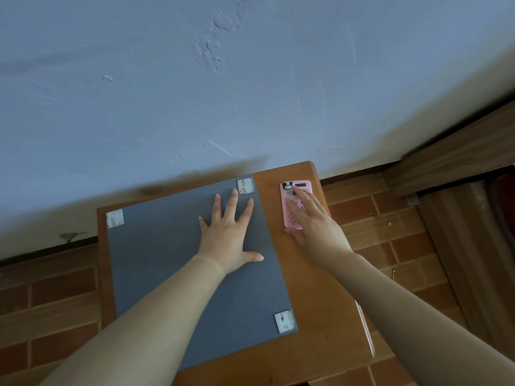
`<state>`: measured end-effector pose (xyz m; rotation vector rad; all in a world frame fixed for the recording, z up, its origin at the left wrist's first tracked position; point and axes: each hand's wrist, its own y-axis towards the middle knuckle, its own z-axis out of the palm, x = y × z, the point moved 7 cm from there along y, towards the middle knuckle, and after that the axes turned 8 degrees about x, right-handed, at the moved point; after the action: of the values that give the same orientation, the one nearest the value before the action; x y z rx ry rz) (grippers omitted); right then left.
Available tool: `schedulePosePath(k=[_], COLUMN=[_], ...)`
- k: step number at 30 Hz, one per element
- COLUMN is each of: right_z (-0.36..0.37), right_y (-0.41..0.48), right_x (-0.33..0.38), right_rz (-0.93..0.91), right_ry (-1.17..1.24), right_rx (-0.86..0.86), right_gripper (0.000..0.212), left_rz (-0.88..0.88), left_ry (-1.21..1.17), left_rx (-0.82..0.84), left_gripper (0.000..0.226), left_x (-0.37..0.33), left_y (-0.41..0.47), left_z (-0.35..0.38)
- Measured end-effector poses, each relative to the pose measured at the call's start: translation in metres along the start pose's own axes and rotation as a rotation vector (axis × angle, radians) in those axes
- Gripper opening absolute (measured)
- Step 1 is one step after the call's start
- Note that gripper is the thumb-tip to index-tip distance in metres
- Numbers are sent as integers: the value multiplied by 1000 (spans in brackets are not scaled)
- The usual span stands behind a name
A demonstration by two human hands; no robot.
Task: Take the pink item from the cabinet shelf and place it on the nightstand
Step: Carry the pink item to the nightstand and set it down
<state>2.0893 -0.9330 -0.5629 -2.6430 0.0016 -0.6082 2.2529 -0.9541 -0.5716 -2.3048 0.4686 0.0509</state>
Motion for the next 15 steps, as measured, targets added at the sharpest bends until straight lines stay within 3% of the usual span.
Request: schedulePosePath(k=[9, 15], right_z=[0, -11], right_y=[-1, 15], right_x=[-4, 1], right_rz=[-3, 39], right_ry=[-50, -69], right_rx=[-38, -23], right_gripper=[47, 55], left_rz=[-8, 33], left_ry=[11, 17], left_rx=[19, -152], left_gripper=[109, 89], left_x=[-1, -6], left_y=[1, 2], left_z=[0, -22])
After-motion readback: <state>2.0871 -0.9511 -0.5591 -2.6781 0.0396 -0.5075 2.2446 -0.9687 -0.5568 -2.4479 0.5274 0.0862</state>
